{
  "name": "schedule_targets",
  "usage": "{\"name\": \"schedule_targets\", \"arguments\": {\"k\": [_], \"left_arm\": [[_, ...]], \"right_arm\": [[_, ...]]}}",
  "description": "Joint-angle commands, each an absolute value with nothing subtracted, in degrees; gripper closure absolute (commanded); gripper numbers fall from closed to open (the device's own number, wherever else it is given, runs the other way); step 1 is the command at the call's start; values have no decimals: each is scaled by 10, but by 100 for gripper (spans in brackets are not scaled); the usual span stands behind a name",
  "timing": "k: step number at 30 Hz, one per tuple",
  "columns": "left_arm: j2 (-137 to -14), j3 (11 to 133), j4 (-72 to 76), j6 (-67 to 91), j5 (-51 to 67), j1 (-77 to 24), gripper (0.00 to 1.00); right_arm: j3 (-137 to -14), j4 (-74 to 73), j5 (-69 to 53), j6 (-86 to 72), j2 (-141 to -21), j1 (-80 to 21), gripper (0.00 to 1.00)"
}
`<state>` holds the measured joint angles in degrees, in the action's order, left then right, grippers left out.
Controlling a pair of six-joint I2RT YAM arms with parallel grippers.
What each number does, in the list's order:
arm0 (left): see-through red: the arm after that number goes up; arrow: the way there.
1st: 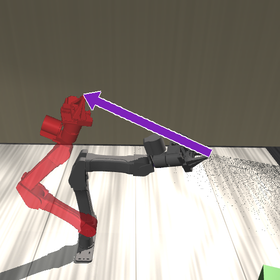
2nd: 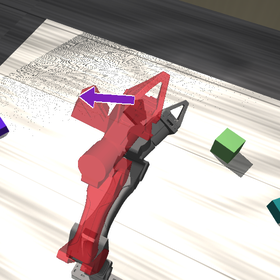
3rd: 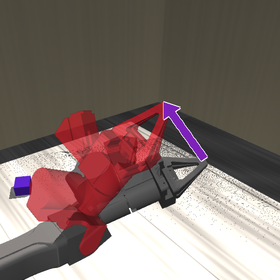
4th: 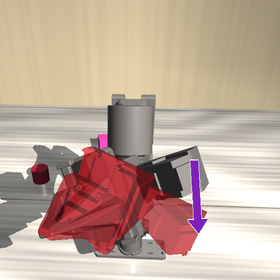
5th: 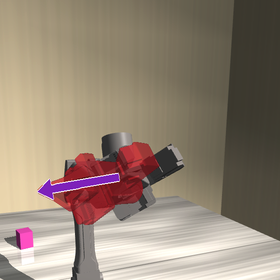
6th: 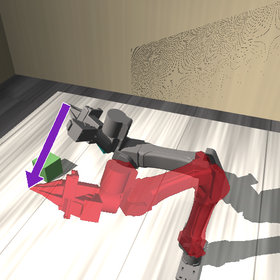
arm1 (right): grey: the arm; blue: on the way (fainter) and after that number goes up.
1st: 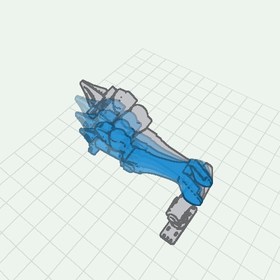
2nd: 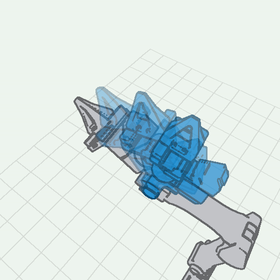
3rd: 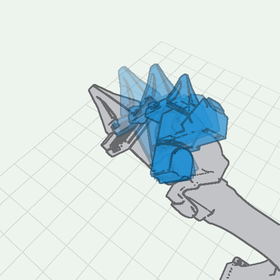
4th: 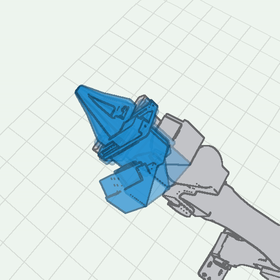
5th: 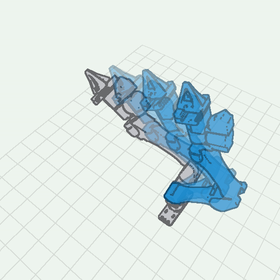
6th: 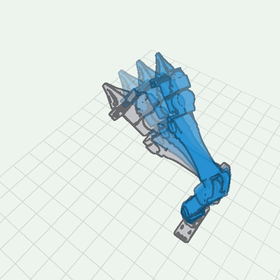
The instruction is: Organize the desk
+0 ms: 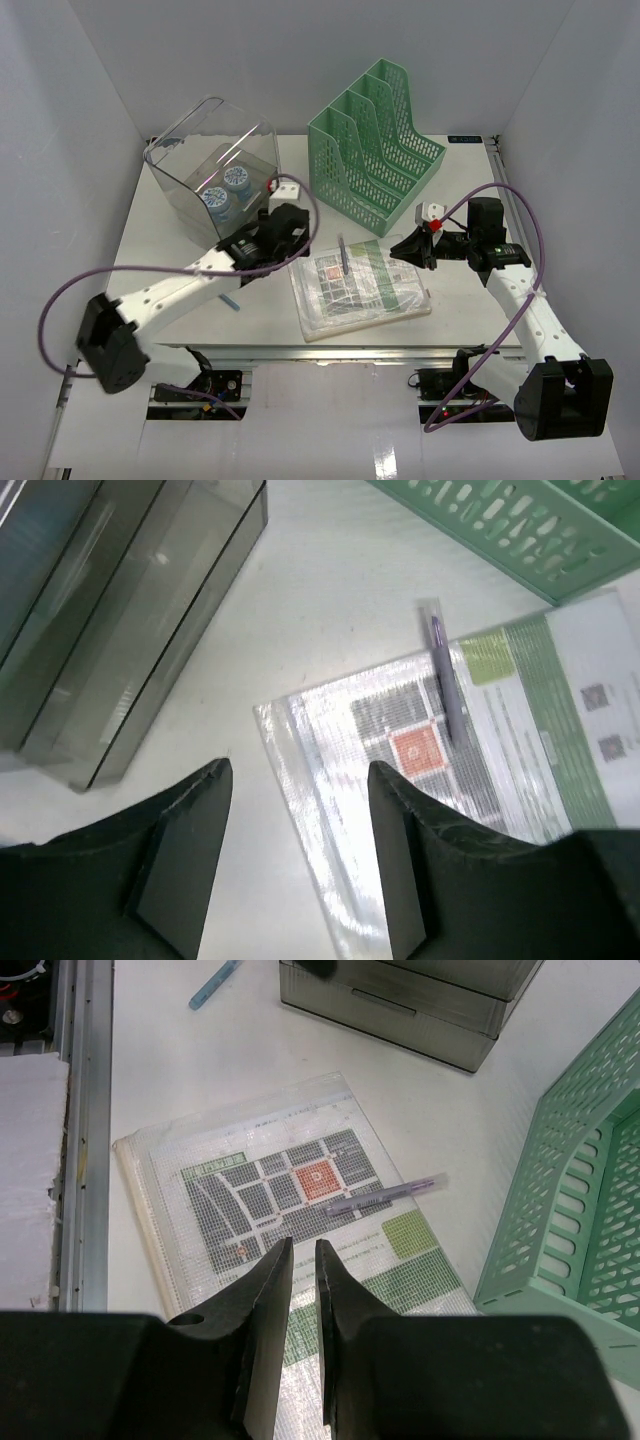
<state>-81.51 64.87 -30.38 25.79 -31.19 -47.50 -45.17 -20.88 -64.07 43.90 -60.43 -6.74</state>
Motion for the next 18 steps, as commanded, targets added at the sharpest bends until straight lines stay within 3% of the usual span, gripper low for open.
{"name": "schedule_targets", "arguments": {"k": [1, 3, 5, 8, 10, 12, 14, 18], "left_arm": [[-658, 492, -346, 480, -249, -472, 38], [-578, 454, -376, 568, -254, -470, 53], [-478, 366, -419, 665, -256, -466, 76], [-356, 312, -480, 762, -255, -464, 83], [-317, 282, -503, 790, -258, -463, 82], [-282, 269, -564, 838, -283, -462, 59], [-289, 271, -602, 876, -303, -461, 42], [-366, 302, -626, 896, -343, -461, 22]], "right_arm": [[-447, -200, -656, 439, -592, -63, 78], [-446, -199, -656, 439, -592, -63, 78], [-446, -198, -657, 439, -591, -62, 78], [-446, -198, -658, 438, -593, -61, 78], [-446, -198, -658, 438, -593, -60, 78], [-446, -198, -659, 436, -593, -59, 78], [-446, -198, -659, 436, -595, -57, 78], [-446, -197, -657, 437, -596, -56, 78]]}}
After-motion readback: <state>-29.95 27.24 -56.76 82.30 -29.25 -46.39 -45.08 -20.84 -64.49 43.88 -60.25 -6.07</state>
